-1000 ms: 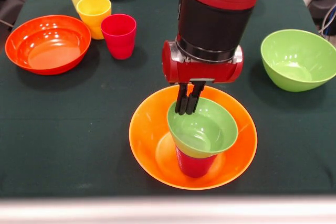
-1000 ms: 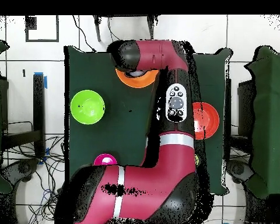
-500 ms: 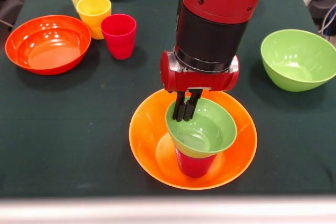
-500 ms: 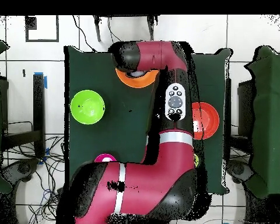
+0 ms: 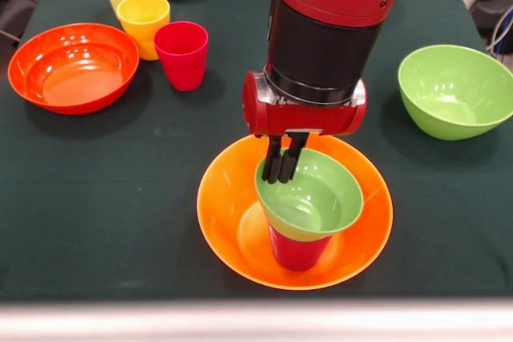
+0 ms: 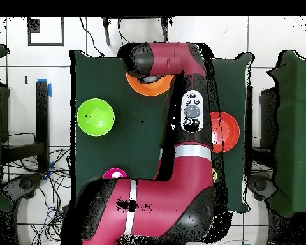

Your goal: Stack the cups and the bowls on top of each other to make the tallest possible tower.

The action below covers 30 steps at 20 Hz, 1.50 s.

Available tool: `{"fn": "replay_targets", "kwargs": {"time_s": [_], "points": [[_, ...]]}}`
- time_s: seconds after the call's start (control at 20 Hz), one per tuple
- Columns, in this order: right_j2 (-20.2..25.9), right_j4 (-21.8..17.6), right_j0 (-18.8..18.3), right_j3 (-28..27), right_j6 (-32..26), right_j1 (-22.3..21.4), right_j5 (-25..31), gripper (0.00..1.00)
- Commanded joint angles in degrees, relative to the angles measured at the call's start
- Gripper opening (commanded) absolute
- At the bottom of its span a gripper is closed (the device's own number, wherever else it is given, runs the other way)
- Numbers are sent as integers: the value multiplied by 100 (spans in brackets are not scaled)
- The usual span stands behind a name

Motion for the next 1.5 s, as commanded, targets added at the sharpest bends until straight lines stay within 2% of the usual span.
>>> {"fn": "replay_targets", "kwargs": {"time_s": [0.05, 0.6, 0.85, 1.5], "points": [[577, -272, 17, 36, -1701, 40, 656, 0], [695, -299, -47, -99, -1704, 385, 322, 0], [709, -288, -14, -331, -1716, 488, 475, 0], [681, -249, 18, -447, -1706, 549, 523, 0]]}}
